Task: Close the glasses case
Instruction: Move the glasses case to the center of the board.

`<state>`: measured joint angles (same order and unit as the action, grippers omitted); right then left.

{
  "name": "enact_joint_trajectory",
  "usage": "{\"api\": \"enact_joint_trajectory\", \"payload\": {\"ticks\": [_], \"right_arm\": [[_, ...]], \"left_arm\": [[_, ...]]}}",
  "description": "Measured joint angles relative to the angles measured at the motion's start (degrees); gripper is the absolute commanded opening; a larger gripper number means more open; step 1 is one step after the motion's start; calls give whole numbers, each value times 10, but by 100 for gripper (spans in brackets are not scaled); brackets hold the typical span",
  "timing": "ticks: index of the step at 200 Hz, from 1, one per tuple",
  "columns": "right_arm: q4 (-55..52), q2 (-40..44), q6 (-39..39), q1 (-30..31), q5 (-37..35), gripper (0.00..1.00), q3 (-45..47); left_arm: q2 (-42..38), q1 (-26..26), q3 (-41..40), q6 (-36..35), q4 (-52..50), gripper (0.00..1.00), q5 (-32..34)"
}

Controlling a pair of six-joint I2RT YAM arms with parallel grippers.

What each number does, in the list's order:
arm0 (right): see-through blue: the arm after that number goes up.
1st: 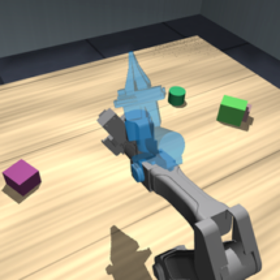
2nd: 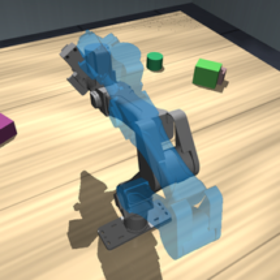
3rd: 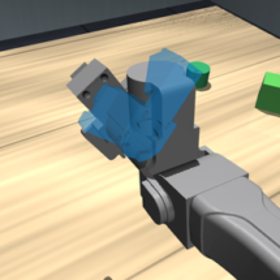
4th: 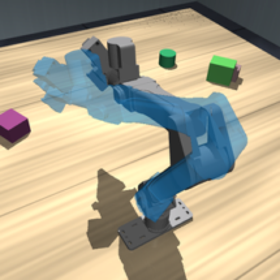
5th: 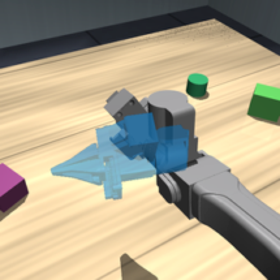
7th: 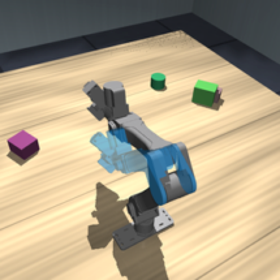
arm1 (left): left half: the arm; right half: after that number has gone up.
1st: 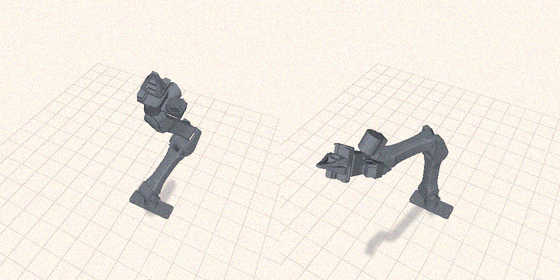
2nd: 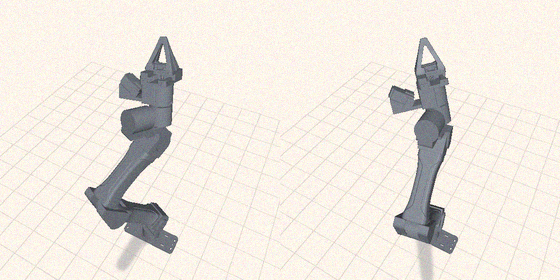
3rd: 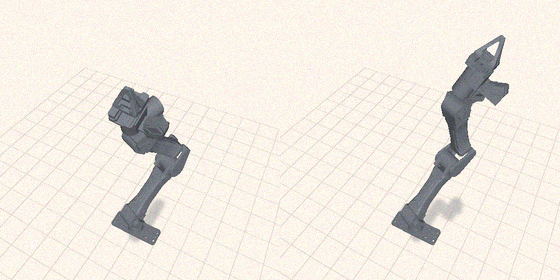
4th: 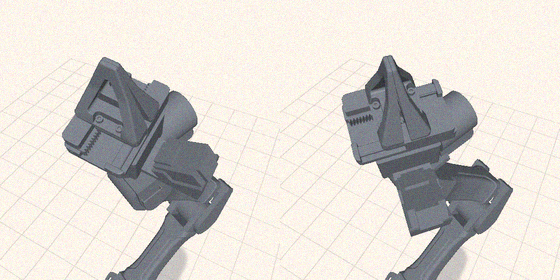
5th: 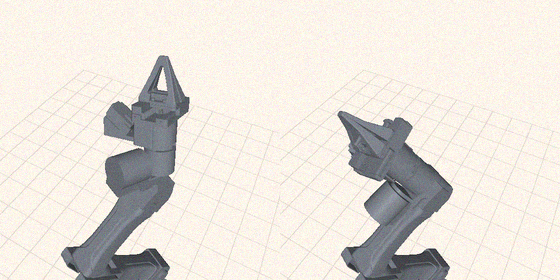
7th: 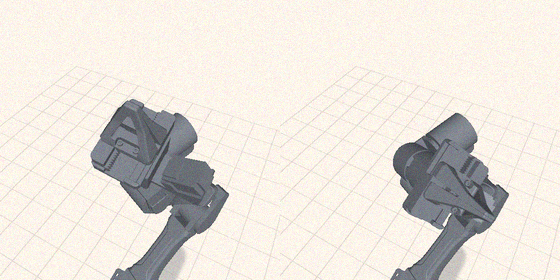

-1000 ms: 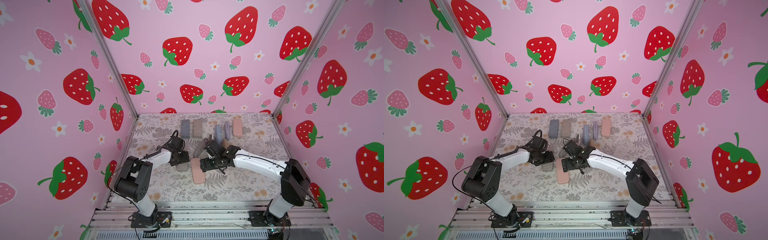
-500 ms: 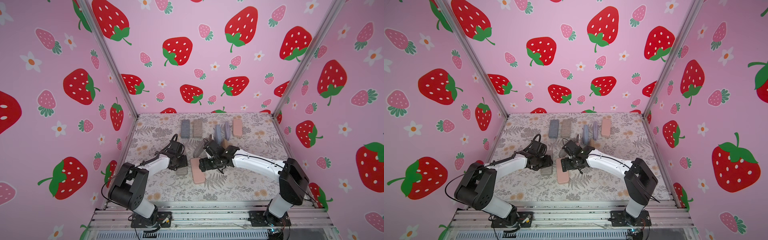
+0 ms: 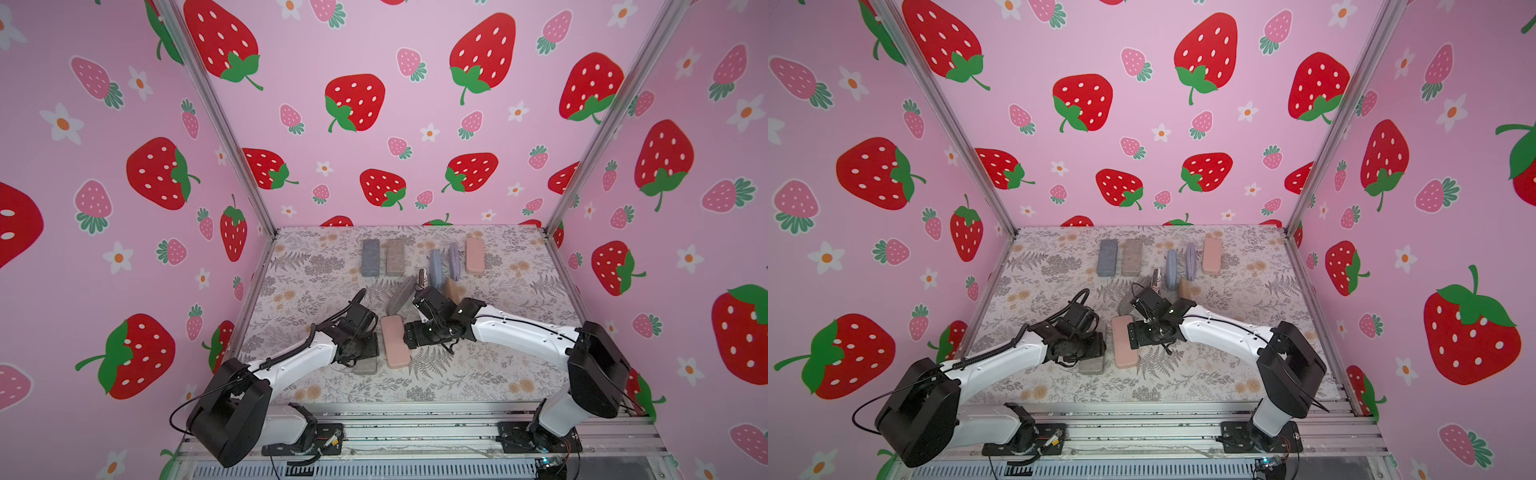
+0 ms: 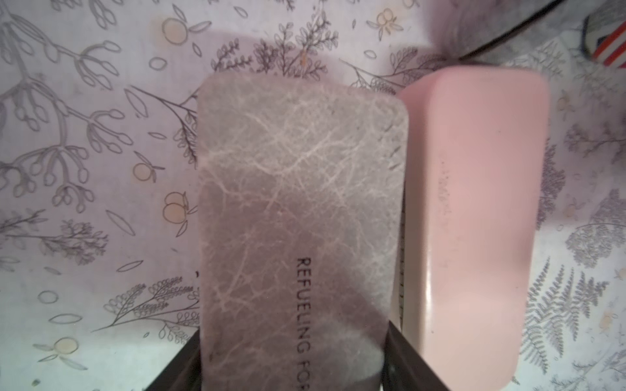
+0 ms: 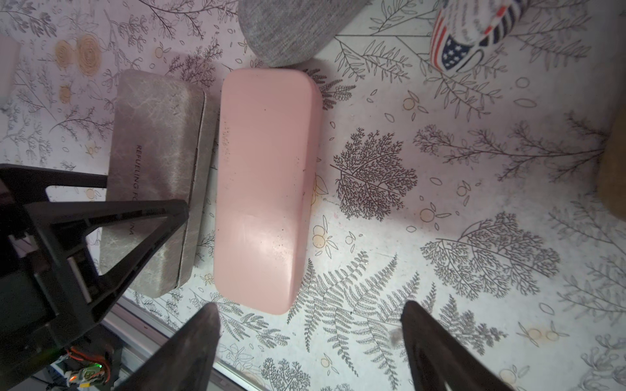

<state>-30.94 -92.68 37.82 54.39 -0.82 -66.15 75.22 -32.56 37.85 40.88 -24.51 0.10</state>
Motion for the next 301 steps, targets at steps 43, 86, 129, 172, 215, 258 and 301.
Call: {"api": "enact_joint_trajectory", "payload": {"ticks": [43,86,129,172,215,258,301], "right_arm": [[5,9,5,0,0,86,7],[7,9,6,0,0,87,10],[9,9,6,0,0,87,12],[10,9,6,0,0,87,15],[10,8,6,0,0,87,15],[13,-7,6,0,0,75,15],[10,-40,7,0,-1,16,5]], "left_arm": [[12,-2,0,6,5,64,10],[50,-5,14,6,25,65,10],[73,-15,33,6,33,70,10],[76,-23,36,6,31,84,17],[58,-25,40,5,8,86,31],[9,-25,60,-3,-31,86,56],[-61,-25,66,-8,-58,86,78]]}}
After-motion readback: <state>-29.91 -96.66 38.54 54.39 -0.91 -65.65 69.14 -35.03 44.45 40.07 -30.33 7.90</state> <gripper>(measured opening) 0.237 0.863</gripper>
